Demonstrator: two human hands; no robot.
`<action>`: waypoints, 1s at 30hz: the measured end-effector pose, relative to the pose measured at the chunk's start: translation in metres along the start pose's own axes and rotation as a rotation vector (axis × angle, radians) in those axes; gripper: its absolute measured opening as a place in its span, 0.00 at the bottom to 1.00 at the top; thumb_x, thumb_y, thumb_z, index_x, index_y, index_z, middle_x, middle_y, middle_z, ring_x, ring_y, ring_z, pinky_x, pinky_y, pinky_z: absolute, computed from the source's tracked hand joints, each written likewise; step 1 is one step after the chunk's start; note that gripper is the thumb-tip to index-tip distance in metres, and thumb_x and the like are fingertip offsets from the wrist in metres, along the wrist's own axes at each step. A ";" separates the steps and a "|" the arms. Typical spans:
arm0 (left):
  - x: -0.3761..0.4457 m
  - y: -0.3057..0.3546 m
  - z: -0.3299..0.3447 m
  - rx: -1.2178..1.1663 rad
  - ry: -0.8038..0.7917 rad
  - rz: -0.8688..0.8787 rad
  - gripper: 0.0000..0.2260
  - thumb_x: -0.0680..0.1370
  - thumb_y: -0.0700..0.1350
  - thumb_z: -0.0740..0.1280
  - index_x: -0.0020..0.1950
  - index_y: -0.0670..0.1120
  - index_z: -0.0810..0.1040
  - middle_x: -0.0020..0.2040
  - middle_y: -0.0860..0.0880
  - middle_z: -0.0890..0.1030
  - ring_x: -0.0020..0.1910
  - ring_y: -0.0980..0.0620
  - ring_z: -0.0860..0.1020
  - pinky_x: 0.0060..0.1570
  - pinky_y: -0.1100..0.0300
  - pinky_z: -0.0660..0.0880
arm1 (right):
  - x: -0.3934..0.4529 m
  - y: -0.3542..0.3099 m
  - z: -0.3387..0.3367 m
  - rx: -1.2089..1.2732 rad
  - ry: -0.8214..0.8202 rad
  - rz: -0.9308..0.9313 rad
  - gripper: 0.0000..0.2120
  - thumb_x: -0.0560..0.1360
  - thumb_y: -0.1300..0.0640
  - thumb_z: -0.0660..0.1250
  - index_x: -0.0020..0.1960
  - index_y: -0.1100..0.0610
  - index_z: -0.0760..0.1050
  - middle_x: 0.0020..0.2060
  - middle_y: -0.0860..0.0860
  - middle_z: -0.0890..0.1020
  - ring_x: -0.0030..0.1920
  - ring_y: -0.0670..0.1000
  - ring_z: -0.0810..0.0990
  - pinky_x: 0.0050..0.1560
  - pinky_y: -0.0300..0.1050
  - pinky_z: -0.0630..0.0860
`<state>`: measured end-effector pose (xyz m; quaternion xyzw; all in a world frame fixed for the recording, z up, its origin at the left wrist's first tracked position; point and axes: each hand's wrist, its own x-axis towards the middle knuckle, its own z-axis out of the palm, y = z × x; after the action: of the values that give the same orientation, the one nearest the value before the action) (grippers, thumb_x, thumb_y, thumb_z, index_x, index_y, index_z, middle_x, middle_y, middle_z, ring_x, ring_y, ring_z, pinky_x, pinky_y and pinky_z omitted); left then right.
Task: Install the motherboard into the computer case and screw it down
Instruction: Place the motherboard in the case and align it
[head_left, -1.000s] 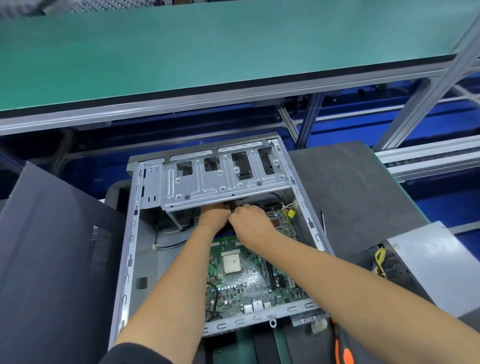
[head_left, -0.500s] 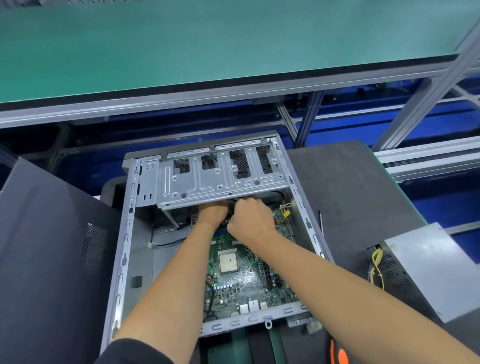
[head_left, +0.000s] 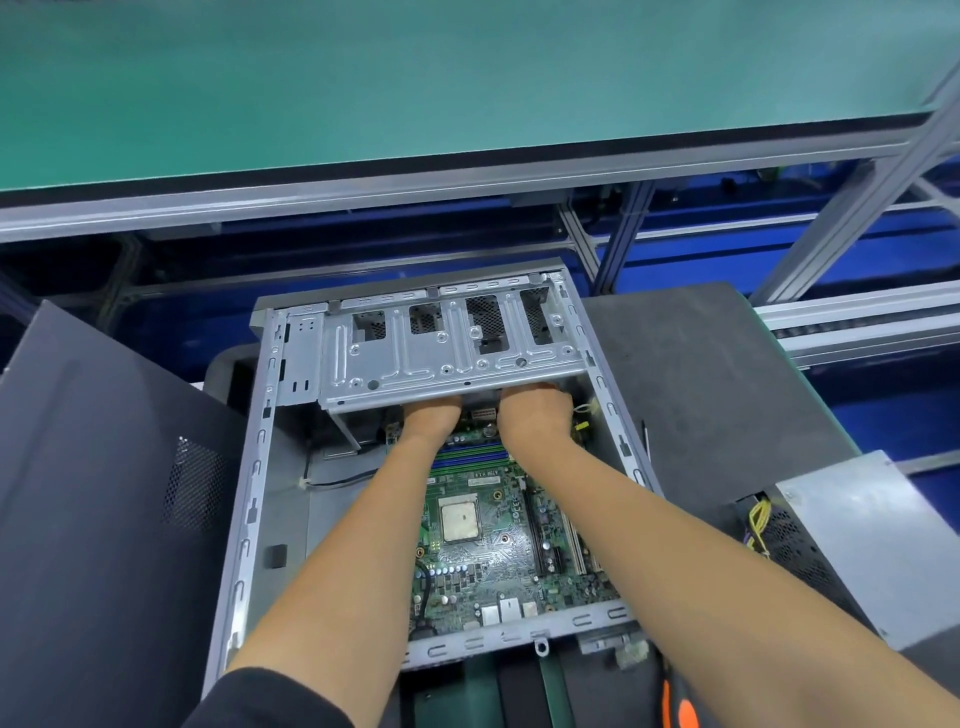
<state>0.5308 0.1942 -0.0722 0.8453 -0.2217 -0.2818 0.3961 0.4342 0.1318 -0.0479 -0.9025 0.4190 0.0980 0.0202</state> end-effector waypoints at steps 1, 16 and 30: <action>-0.001 0.001 0.000 0.008 -0.005 -0.006 0.07 0.81 0.39 0.56 0.53 0.42 0.73 0.48 0.46 0.71 0.47 0.49 0.67 0.51 0.59 0.65 | 0.001 0.000 0.000 -0.009 -0.007 0.005 0.06 0.75 0.61 0.65 0.50 0.55 0.77 0.49 0.53 0.81 0.48 0.56 0.78 0.43 0.46 0.68; -0.004 -0.001 -0.001 0.060 -0.074 0.064 0.05 0.82 0.41 0.55 0.50 0.48 0.69 0.45 0.51 0.72 0.47 0.49 0.69 0.50 0.58 0.64 | 0.019 -0.012 0.008 0.471 -0.138 0.342 0.25 0.79 0.53 0.61 0.74 0.59 0.64 0.75 0.59 0.60 0.75 0.59 0.55 0.75 0.55 0.47; -0.003 -0.012 -0.010 0.424 -0.120 0.105 0.15 0.80 0.56 0.57 0.63 0.52 0.74 0.64 0.48 0.76 0.61 0.44 0.73 0.59 0.55 0.69 | 0.008 -0.010 0.000 0.991 0.133 0.565 0.05 0.74 0.64 0.67 0.50 0.61 0.77 0.49 0.57 0.82 0.42 0.54 0.76 0.42 0.43 0.73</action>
<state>0.5370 0.2085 -0.0752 0.8786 -0.3429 -0.2579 0.2097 0.4473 0.1321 -0.0497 -0.6425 0.6400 -0.1655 0.3875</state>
